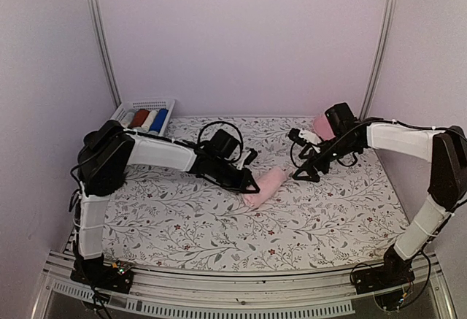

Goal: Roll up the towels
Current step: Pick up the towel from the center of the board, then place the towel in the storage box, then reset both arms

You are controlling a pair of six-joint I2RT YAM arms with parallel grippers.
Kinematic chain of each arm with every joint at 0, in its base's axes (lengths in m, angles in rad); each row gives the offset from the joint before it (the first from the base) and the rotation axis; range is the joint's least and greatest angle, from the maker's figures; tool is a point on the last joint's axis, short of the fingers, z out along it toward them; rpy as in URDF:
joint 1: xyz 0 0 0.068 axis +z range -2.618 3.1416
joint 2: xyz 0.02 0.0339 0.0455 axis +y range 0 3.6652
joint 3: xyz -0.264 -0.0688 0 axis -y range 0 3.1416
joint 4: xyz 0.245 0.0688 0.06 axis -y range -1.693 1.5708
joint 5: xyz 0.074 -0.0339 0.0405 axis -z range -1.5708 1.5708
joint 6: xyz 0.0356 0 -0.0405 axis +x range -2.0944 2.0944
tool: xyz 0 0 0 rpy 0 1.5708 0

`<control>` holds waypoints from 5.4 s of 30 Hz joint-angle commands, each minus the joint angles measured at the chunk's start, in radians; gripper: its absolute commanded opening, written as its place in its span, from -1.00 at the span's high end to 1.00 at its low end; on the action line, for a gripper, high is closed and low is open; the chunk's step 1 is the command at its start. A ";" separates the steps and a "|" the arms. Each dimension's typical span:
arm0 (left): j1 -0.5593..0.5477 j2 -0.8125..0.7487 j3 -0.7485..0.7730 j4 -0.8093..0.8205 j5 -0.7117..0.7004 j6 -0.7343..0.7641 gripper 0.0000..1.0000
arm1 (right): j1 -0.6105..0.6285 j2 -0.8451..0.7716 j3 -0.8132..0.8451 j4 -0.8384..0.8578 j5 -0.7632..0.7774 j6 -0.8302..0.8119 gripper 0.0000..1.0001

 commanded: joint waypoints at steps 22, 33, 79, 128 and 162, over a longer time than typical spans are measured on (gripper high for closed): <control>0.823 -0.354 0.072 -0.402 -0.190 0.274 1.00 | -0.062 -0.104 -0.089 0.105 0.111 0.053 -0.98; 0.888 -0.151 0.131 -0.481 0.048 0.344 1.00 | -0.062 -0.103 -0.092 0.107 0.108 0.044 -0.98; 0.910 -0.153 0.078 -0.457 -0.073 0.290 -0.35 | -0.057 -0.110 -0.096 0.108 0.096 0.030 -0.98; 0.783 -0.297 0.093 -0.290 -0.250 0.310 -0.18 | -0.028 -0.092 -0.096 0.106 0.117 0.021 -0.98; 0.290 -0.801 -0.285 -0.209 -0.666 0.277 -0.95 | -0.165 -0.402 -0.073 0.136 0.288 0.323 -0.98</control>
